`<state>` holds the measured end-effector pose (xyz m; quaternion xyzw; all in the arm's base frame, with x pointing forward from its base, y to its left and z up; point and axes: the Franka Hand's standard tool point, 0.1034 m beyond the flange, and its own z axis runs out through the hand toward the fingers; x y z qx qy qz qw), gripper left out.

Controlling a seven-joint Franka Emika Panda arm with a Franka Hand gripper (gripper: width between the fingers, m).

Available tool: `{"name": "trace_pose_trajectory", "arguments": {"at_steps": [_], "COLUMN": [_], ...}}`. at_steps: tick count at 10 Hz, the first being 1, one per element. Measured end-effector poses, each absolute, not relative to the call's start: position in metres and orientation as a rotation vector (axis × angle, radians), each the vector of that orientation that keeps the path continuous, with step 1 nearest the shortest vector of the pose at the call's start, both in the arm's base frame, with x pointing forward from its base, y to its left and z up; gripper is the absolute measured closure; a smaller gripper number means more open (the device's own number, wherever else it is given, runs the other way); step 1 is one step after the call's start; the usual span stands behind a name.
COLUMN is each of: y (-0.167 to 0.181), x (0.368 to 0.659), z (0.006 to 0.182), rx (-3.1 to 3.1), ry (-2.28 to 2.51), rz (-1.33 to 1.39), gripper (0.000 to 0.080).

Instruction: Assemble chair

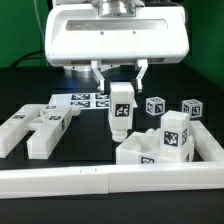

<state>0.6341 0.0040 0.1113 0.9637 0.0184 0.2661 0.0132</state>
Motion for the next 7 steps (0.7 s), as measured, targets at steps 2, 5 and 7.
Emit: {"name": "trace_pose_trajectory", "arguments": {"at_steps": [2,5,7], "y": [-0.005,0.011,0.024], "x": [0.633,0.646,0.651], "z": [0.106,0.101,0.105], "rx": [3.01,3.05,3.071], "ry": [0.034,0.021,0.027], "rz": [0.82,0.858,0.85], "gripper": [0.0508,0.0508,0.0508]}}
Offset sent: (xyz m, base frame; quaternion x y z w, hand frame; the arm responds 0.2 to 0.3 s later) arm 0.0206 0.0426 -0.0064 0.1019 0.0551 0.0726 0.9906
